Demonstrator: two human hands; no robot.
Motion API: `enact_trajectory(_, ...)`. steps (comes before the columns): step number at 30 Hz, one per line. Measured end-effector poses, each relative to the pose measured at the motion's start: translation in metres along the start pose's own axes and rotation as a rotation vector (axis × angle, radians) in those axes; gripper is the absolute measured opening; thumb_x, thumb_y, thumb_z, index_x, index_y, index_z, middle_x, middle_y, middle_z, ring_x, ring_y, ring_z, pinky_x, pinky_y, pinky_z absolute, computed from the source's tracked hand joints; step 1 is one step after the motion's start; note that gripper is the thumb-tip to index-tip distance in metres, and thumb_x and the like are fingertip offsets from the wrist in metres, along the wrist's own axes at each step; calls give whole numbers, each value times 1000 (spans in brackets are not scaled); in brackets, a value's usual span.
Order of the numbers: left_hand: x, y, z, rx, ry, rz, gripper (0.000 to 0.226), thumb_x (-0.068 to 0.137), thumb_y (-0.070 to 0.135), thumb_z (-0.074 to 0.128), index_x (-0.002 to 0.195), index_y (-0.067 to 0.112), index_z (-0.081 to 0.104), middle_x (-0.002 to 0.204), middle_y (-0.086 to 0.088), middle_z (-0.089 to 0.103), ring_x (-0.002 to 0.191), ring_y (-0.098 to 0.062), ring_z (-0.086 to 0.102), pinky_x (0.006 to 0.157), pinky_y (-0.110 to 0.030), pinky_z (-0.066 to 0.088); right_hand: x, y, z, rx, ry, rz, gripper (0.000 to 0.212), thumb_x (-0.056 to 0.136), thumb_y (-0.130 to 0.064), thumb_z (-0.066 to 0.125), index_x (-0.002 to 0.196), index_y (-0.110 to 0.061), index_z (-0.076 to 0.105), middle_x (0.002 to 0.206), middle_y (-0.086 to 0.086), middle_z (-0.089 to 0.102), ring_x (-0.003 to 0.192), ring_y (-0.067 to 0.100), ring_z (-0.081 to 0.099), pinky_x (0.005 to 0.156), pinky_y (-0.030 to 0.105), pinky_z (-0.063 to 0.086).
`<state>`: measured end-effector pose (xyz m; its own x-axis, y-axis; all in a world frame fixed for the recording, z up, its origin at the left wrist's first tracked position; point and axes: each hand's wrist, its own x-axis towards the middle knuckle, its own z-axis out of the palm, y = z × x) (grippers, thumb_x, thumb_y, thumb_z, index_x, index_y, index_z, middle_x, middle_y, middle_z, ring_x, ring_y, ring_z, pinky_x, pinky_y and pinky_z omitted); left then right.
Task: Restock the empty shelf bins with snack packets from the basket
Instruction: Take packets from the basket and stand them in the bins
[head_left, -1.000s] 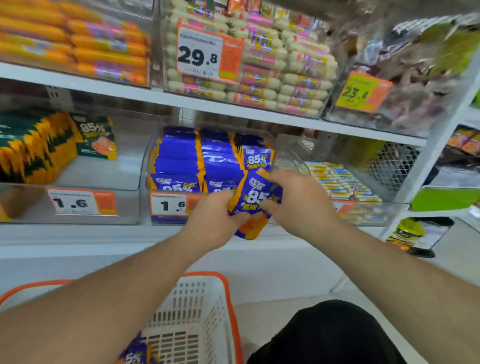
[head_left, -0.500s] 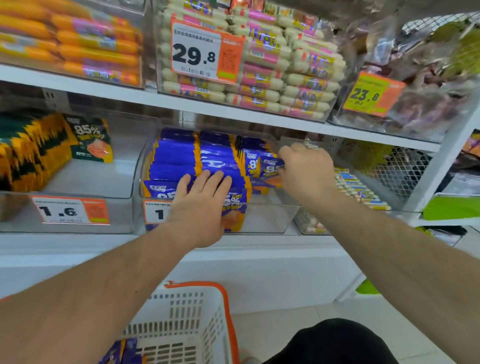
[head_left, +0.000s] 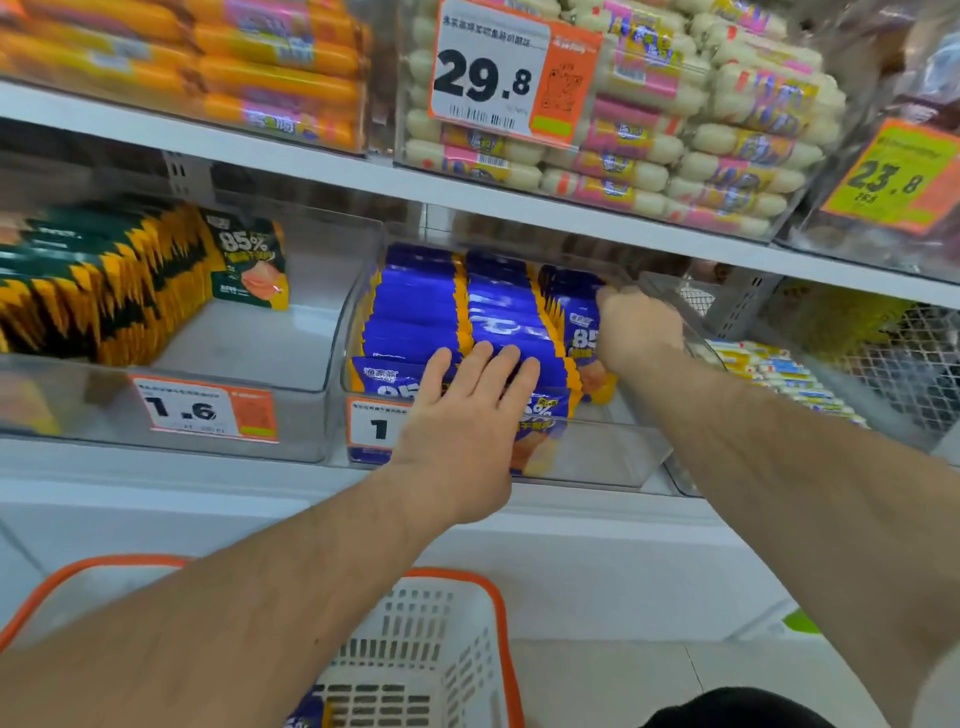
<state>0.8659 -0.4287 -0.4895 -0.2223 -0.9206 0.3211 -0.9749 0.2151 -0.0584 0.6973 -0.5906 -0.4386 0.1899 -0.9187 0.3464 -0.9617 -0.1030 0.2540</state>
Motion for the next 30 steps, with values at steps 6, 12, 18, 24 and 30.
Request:
enact_trajectory(6,-5,0,-8,-62,-25,30,77,98,41,36,154,18,-11,162,-3,-17,148,-23,-19,115,-48,-16,-12,-5,-12,214,150,31,29,83,-7,60,112,-10,61,114,15,61,100,37,61,73,35,39)
enact_trajectory(12,-45,-32,-3,-179,241,122,73,60,28,63,131,13,56,139,-10,51,126,-30,44,106,-46,28,-59,-56,-59,601,338,53,10,87,-22,57,87,-18,65,97,3,66,91,27,59,72,35,44)
enact_trajectory(18,-100,-95,-8,-134,-116,-70,56,82,35,59,135,24,45,131,0,52,118,-27,53,98,-42,38,-107,-157,-73,876,488,-235,12,79,-21,55,73,-14,62,78,4,64,78,25,58,67,36,43)
enact_trajectory(24,-163,-162,-1,-153,-466,-241,50,90,35,54,138,27,43,134,3,52,120,-22,52,97,-38,44,-165,-269,-24,1185,272,-307,6,76,-10,63,70,-12,62,69,1,60,65,14,48,61,26,35)
enact_trajectory(30,-211,-206,20,-240,-671,-277,48,94,32,55,139,26,42,132,5,54,117,-17,51,94,-30,42,-250,-344,83,1167,-519,-52,21,90,-14,56,70,-9,55,68,7,54,60,18,45,59,31,35)
